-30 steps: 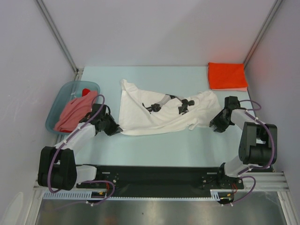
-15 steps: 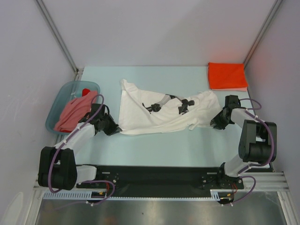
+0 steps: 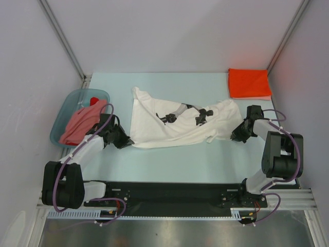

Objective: Fold and stack the t-shirts
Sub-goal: Flatten the tshirt out

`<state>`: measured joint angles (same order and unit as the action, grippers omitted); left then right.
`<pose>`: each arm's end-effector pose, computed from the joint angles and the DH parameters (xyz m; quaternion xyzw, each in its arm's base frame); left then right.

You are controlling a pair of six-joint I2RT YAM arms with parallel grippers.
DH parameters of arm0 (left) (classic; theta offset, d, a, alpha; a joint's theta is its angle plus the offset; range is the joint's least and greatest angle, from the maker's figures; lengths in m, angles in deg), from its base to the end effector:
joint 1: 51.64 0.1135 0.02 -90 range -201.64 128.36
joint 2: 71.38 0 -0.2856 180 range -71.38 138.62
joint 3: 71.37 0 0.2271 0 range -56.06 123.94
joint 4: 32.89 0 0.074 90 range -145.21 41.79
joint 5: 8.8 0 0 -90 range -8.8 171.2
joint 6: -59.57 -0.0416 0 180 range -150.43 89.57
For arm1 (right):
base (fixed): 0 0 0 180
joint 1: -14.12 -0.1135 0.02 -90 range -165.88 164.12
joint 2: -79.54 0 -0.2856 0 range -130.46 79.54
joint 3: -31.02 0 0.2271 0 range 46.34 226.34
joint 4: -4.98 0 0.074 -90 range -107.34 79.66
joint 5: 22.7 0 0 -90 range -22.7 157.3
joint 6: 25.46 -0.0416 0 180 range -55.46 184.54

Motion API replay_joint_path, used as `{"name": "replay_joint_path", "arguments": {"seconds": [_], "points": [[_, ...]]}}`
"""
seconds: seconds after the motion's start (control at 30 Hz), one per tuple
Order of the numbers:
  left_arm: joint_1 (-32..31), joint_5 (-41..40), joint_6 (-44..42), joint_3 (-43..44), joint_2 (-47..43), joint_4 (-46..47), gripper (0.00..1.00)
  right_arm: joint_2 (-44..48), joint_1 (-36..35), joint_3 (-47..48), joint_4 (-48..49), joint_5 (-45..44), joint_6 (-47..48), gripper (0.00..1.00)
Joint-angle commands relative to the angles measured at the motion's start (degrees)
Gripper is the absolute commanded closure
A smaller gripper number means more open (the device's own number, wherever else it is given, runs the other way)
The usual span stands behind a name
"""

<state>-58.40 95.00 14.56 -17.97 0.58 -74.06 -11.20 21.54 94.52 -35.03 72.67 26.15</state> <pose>0.2019 -0.0339 0.2140 -0.2842 0.9158 -0.2175 0.1826 0.2685 -0.0310 0.1887 0.3726 0.9057 0.0969 0.1776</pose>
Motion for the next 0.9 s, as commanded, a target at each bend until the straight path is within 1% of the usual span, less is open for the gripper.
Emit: {"name": "replay_joint_path", "arguments": {"seconds": [0.0,0.03,0.1,0.13,0.2,0.23,0.27,0.37,0.43,0.47,0.5,0.53,0.57,0.67,0.73,0.8,0.87], "points": [[0.6,0.8,-0.3,1.2,-2.6,1.1,1.0,2.6,0.1,2.3,-4.6,-0.1,-0.6,1.0],[0.7,1.0,-0.6,1.5,-3.3,1.4,1.0,5.1,0.1,3.5,-6.9,-0.6,-0.6,1.0],[0.7,1.0,-2.3,3.1,-5.9,1.5,1.0,7.3,0.1,6.0,-9.3,-2.3,-0.2,1.0],[0.6,0.9,-3.1,4.1,-6.4,1.3,1.0,9.2,0.1,10.0,-11.9,-3.0,0.1,1.0],[0.7,-0.7,-5.0,8.4,-6.6,-1.1,0.99,10.1,0.1,14.5,-15.5,-4.8,1.1,1.0],[0.7,-1.3,-5.8,9.9,-6.5,-1.9,1.0,10.1,0.1,19.4,-16.5,-5.3,1.5,1.0],[0.7,-1.7,-6.1,12.4,-6.7,-2.6,1.0,10.1,0.1,22.3,-17.7,-8.3,1.7,1.0],[0.7,-2.2,-7.6,17.8,-6.5,-3.1,0.99,10.1,0.1,31.3,-18.6,-11.1,3.0,1.0],[0.7,-3.2,-8.4,21.2,-6.0,-4.3,1.0,9.4,0.3,35.7,-18.6,-11.4,3.0,1.0],[0.7,-3.7,-9.4,24.5,-5.9,-5.2,1.0,8.1,0.4,40.5,-18.9,-11.3,3.1,1.0],[0.8,-4.2,-9.7,26.0,-5.8,-5.8,1.0,7.2,0.4,43.4,-20.3,-11.1,3.0,1.0],[0.9,-5.4,-10.4,29.3,-5.6,-7.1,1.0,6.5,0.4,46.0,-21.3,-10.9,3.0,1.0],[0.9,-6.0,-10.5,30.9,-5.7,-7.8,1.0,5.9,0.4,50.3,-21.9,-10.6,3.0,1.0],[1.3,-5.6,-10.5,34.8,-5.9,-9.0,1.0,6.2,0.5,54.5,-22.7,-10.5,3.3,1.0],[1.4,-4.4,-10.9,35.9,-6.0,-9.5,1.0,7.2,0.5,57.4,-23.9,-10.3,3.8,1.0],[1.4,-4.4,-11.7,36.6,-6.7,-12.0,1.0,8.7,0.5,58.9,-26.0,-10.4,4.7,1.0],[1.4,-6.2,-14.0,36.4,-8.5,-15.3,1.0,10.3,0.5,58.4,-26.9,-11.5,5.8,1.0]]}}
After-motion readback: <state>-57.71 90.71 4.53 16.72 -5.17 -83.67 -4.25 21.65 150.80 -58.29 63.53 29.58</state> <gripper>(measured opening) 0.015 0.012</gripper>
